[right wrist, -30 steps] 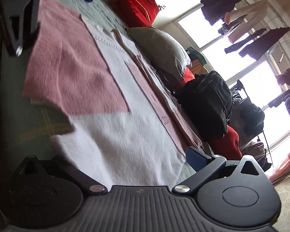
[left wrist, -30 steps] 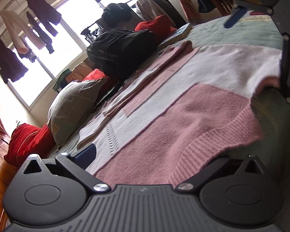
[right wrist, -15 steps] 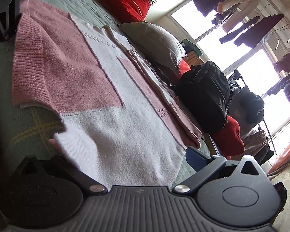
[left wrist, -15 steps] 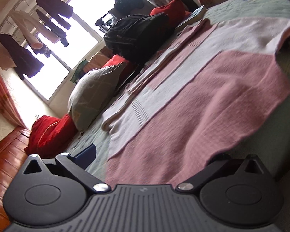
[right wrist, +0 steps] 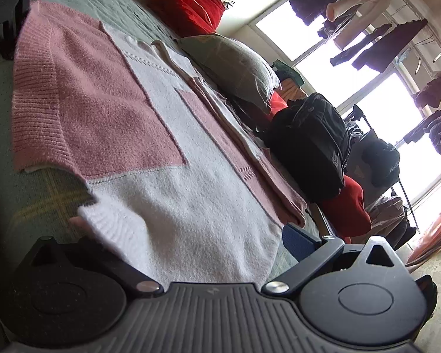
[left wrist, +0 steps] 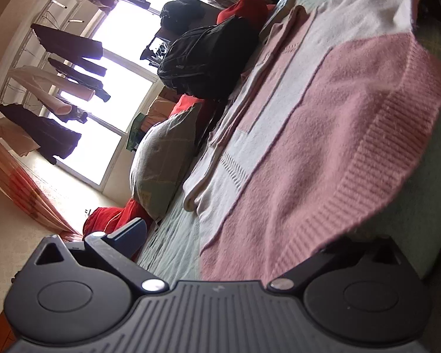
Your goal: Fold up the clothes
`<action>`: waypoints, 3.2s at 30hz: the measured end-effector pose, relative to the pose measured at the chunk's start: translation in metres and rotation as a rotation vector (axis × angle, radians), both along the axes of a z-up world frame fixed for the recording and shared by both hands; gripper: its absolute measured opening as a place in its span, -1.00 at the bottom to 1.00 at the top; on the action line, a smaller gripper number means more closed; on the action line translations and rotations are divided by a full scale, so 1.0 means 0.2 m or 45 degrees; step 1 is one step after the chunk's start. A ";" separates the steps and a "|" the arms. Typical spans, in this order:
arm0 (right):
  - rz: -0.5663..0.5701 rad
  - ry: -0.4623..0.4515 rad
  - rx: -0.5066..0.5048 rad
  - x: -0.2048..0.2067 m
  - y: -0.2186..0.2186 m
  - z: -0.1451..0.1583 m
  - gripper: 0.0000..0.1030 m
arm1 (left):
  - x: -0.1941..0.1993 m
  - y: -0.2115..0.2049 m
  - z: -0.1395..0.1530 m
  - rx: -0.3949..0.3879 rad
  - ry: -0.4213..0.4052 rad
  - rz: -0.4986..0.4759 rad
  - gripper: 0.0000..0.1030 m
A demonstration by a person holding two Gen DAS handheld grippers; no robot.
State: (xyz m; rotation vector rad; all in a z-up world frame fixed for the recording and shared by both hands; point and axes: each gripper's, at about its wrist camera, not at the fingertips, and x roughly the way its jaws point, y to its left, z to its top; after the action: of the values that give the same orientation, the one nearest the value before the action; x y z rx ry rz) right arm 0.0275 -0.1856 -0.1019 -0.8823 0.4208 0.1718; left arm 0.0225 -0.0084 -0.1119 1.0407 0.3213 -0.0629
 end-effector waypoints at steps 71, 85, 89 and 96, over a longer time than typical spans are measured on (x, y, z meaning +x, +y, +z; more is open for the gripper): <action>-0.179 -0.429 -0.146 0.75 -0.13 0.25 1.00 | 0.91 -0.01 0.30 -0.009 -0.196 0.133 0.99; -0.158 -0.345 -0.153 1.14 -0.19 0.30 1.00 | 1.31 0.03 0.25 -0.039 -0.139 0.148 0.99; -0.164 -0.355 -0.156 1.24 -0.21 0.34 1.00 | 1.40 0.05 0.27 -0.053 -0.154 0.151 0.99; -0.171 -0.231 -0.048 1.47 -0.27 0.35 1.00 | 1.58 0.05 0.26 -0.067 -0.136 0.157 0.99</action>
State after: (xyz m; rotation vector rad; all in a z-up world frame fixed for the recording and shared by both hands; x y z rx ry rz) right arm 0.3221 -0.2397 -0.0318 -0.8953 0.3136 -0.0396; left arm 0.3388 0.0026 -0.0604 0.9666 0.2848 0.0944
